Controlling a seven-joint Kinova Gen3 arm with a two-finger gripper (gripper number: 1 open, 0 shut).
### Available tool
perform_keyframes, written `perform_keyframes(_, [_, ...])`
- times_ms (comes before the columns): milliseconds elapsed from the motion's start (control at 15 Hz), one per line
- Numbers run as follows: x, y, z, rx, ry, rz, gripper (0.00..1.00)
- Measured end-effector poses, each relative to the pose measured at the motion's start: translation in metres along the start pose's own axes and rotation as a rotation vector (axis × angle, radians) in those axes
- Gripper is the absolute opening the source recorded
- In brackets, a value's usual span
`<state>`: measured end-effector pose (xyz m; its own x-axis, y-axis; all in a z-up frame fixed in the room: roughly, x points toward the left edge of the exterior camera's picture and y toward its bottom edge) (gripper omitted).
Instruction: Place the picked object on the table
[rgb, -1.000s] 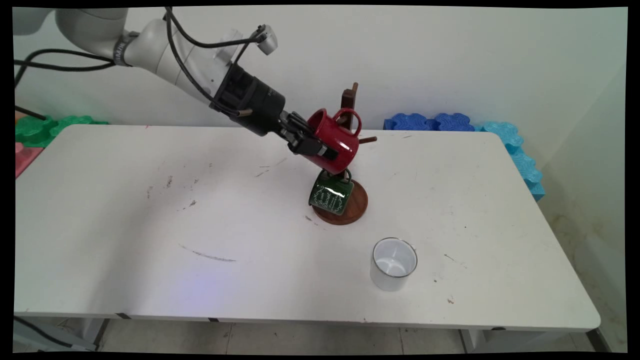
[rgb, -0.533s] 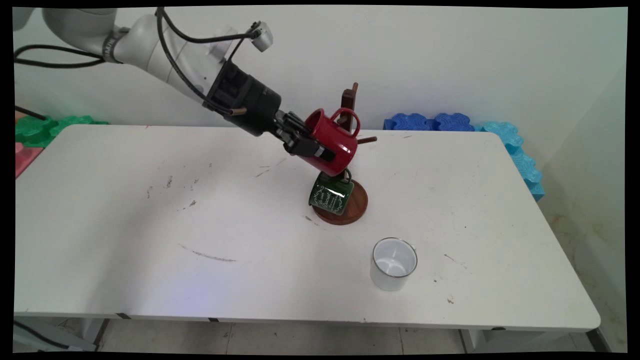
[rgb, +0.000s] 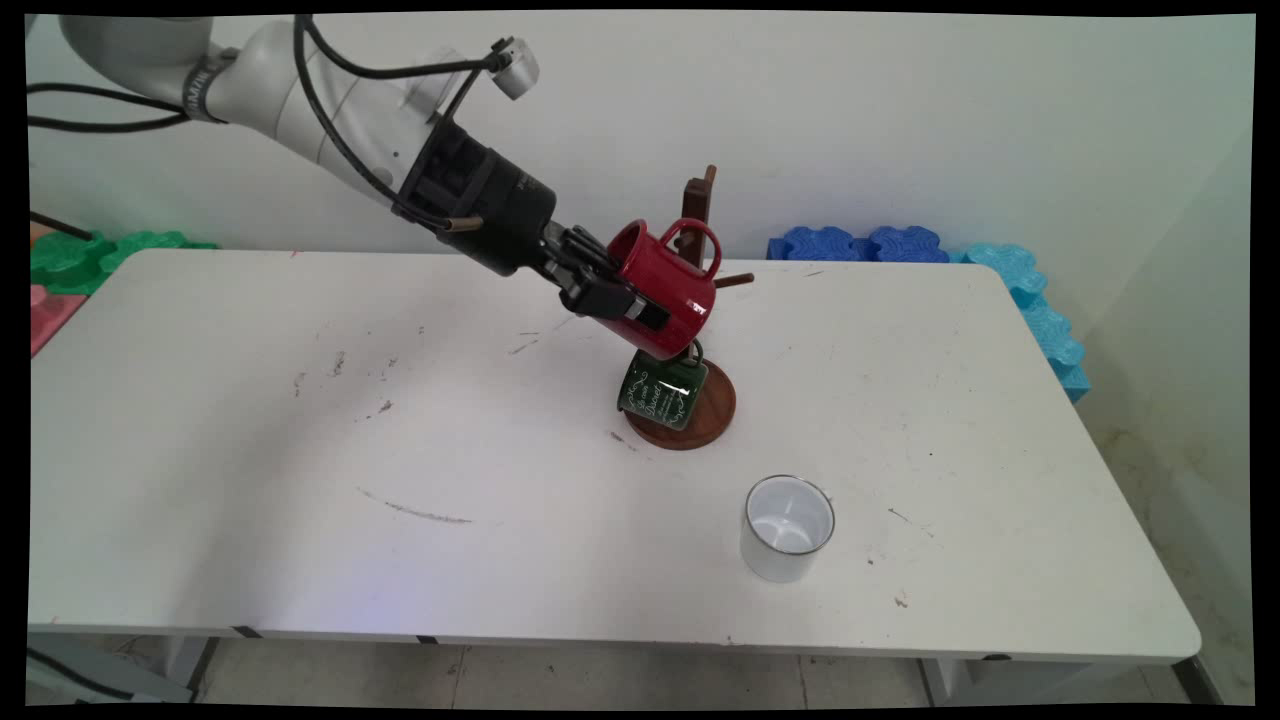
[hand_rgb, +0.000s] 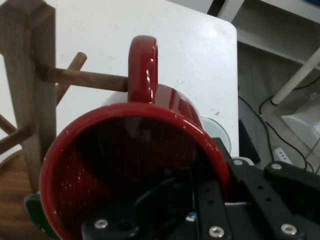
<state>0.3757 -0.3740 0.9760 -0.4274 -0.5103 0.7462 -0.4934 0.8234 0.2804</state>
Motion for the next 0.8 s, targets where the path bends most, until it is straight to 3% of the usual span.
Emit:
perform_keyframes(333, [-0.001,0.009,-0.007,-0.003,-0.009,0.005,0.0])
perform_keyframes(800, [-0.007,0.016,-0.028,0.029,-0.045,0.026,0.0])
